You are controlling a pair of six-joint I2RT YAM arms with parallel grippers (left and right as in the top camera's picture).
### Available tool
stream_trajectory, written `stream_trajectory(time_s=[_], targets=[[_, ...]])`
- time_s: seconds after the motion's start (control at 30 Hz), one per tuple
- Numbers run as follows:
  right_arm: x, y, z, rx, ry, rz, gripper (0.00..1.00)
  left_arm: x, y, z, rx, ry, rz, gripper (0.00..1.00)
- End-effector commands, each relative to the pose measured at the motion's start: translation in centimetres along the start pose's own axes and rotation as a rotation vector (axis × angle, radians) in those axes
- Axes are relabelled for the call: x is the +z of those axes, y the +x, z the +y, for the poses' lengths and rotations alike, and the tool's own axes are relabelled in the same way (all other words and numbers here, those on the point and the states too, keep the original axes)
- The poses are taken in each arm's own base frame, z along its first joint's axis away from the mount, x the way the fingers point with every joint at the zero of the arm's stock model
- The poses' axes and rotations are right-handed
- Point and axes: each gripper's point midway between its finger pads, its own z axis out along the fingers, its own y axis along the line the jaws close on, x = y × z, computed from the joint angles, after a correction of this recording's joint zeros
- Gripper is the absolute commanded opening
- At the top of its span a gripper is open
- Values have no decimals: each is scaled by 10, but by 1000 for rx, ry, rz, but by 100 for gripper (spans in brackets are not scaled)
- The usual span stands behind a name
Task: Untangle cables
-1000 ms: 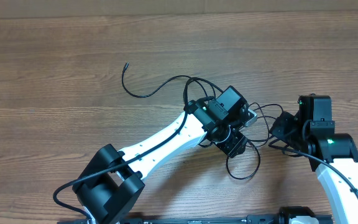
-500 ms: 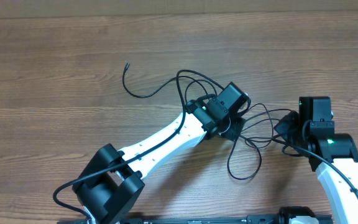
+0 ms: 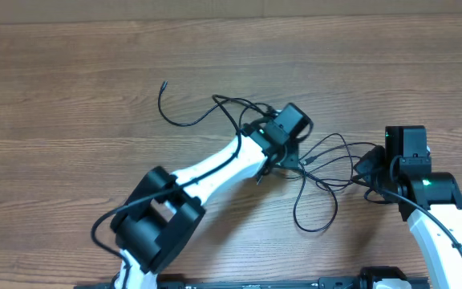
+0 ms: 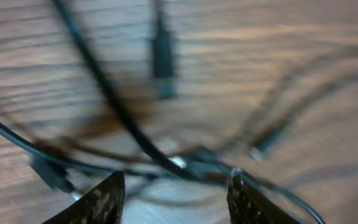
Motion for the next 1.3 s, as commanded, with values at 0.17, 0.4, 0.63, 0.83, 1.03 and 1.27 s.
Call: stream_trajectory(time_s=[0.17,0.4,0.63,0.83,1.03,1.27], targets=[[-6,-6,5,6,-17,-19,4,11,-42,10,-78,70,-79,58],[-6,-7,5,6,-17,-20,4,13,-38,1,-67,87,-75,56],[-6,-6,4,2,-13,-16,4,30,-26,4,-63,58,-42,36],[-6,-5,4,-1,-11,-15,4,21,-38,10,-53,59,-64,4],[-6,-5,3,-20,-10,-15,4,-18,-68,37,-85,34,-114,4],[-5,-5,2,-21,-4,-15,4,-121,-121,112,-191,-23,-286,4]])
